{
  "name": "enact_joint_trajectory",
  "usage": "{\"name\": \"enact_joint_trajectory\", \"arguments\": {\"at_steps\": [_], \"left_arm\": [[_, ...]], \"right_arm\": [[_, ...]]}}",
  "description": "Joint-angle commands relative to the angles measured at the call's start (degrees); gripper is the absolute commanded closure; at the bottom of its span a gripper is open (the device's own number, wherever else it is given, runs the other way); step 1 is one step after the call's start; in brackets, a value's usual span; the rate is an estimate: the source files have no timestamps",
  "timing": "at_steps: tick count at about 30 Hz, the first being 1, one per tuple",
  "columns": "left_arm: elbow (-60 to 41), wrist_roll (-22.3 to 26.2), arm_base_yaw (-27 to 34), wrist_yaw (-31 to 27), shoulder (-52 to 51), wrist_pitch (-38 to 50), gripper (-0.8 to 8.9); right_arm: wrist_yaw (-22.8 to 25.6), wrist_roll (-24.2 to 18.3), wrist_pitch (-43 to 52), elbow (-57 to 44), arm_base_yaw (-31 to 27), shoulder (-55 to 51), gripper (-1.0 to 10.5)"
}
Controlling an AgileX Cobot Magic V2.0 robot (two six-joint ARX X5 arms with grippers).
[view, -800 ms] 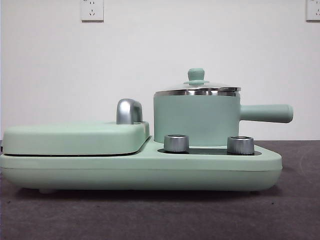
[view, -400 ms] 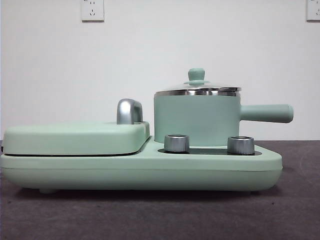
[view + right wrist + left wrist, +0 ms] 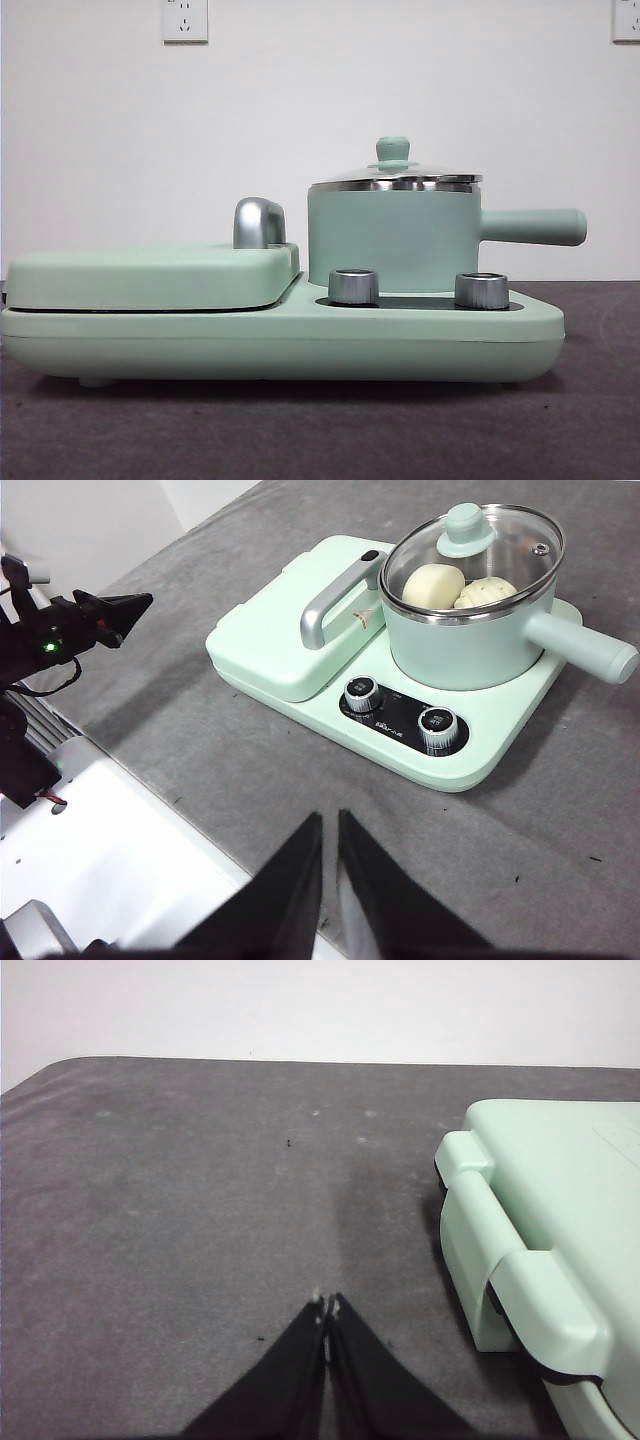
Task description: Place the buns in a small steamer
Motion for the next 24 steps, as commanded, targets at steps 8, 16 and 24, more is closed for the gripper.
{"name": "enact_joint_trajectory", "arguments": {"at_steps": [8,16,24], "left_arm": [[-1.1,0.0,0.0,-0.4,-0.1,-0.4,8.07],[-1.1,0.0,0.0,-0.4,-0.1,-0.4,8.07],[-1.1,0.0,0.0,-0.4,-0.1,-0.4,8.07]], "right_arm": [[0.1,-0.7,2.9,-1.8,-7.0,-0.1,9.2],[13.1,-3.0,27.4,-19.0,-22.0,-2.9,9.2],[14.9,-7.4,53.9,-42.2,-31.2,-8.5,9.2]]}}
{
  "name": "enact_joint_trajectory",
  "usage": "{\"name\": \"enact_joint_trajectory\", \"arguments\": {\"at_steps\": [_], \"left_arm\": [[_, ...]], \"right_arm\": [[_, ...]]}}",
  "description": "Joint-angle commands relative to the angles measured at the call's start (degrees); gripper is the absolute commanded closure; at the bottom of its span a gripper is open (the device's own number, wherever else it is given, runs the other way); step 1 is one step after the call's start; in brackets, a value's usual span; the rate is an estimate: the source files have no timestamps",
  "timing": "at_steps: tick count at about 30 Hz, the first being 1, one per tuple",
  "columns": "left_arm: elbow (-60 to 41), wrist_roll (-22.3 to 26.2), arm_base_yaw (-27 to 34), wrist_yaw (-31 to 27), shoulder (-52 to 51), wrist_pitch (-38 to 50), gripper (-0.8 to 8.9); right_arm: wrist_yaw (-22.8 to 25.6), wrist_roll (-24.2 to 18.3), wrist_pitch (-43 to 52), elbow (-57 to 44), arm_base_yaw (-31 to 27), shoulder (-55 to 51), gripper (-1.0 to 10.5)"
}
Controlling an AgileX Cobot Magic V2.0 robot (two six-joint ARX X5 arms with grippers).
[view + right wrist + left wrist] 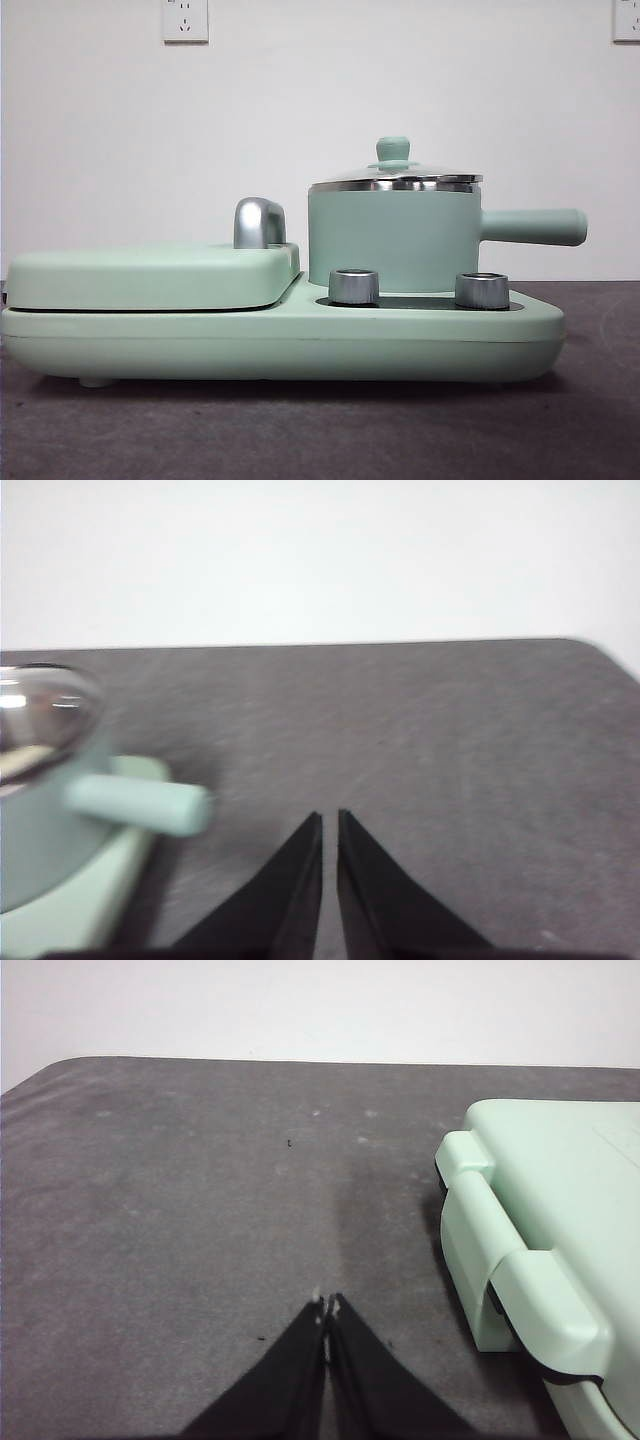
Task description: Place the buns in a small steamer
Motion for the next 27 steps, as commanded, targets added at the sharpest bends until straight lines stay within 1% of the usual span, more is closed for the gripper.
{"name": "enact_joint_trajectory", "arguments": {"at_steps": [1,3,5,11,16,27], "left_arm": [[-1.1,0.0,0.0,-0.4,-0.1,-0.4,8.07],[-1.1,0.0,0.0,-0.4,-0.1,-0.4,8.07],[-1.1,0.0,0.0,-0.4,-0.1,-0.4,8.07],[-1.1,0.0,0.0,-0.4,-0.1,-0.4,8.07],[-1.1,0.0,0.0,-0.4,-0.1,-0.4,8.07],[-1.1,0.0,0.0,-0.4,-0.1,-0.4,8.07]], "right_arm": [[0.3,-1.3,6.7,-6.2,-1.0,-2.0,9.2],[0.3,-1.3,10.5,-10.6,-1.4,-3.4,9.2],[0.3,-1.3,12.3,-13.7,-1.4,-4.6,9.2],[0.2,-1.3,12.7,-18.9,-1.4,-6.0,9.2],[0.3,-1.3,9.9,-19.2,-1.4,-6.0,9.2],[0.2,-1.3,11.0,-19.2,-1.4,-6.0,9.2]]}}
